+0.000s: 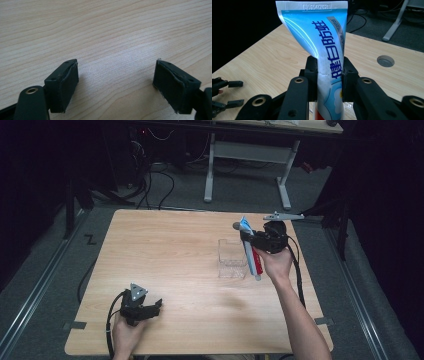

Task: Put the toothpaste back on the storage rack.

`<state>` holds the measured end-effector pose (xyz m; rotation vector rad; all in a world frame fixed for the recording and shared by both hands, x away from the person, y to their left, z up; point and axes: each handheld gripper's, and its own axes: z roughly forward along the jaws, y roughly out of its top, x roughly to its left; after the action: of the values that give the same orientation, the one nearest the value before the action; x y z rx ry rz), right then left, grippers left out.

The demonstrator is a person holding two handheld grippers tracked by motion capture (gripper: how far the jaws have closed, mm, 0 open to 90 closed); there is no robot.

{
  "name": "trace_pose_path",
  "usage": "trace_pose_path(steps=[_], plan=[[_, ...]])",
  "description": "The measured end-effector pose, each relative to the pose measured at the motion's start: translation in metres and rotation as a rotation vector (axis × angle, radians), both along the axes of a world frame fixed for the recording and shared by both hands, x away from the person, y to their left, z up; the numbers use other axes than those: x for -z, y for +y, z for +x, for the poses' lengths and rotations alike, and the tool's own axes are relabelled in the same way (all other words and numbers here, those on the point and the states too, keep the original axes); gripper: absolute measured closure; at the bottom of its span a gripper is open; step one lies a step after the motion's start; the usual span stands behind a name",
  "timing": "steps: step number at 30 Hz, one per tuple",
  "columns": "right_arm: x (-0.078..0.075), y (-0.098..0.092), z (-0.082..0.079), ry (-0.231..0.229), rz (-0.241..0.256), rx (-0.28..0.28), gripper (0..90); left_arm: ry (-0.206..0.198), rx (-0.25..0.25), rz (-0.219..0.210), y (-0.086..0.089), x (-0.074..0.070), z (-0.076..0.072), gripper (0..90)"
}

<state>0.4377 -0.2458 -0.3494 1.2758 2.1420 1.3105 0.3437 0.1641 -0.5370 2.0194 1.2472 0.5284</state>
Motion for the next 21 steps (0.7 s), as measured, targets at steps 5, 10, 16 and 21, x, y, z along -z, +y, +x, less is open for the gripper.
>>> trace_pose_path(steps=[5, 10, 16, 21], plan=[[-0.004, 0.000, 0.004, -0.008, 0.002, 0.012, 72.6, 0.000, 0.000, 0.000, 0.000, 0.000, 0.000, 20.7], [-0.008, 0.004, 0.005, -0.024, -0.003, 0.013, 72.6, 0.000, 0.000, 0.000, 0.000, 0.000, 0.000, 20.7], [-0.010, 0.012, 0.010, -0.040, -0.006, 0.017, 72.5, -0.001, -0.001, 0.000, 0.000, 0.000, 0.000, 20.7], [-0.011, 0.019, 0.017, -0.050, -0.010, 0.019, 72.5, 0.000, 0.000, 0.000, 0.000, 0.000, 0.000, 20.7]])
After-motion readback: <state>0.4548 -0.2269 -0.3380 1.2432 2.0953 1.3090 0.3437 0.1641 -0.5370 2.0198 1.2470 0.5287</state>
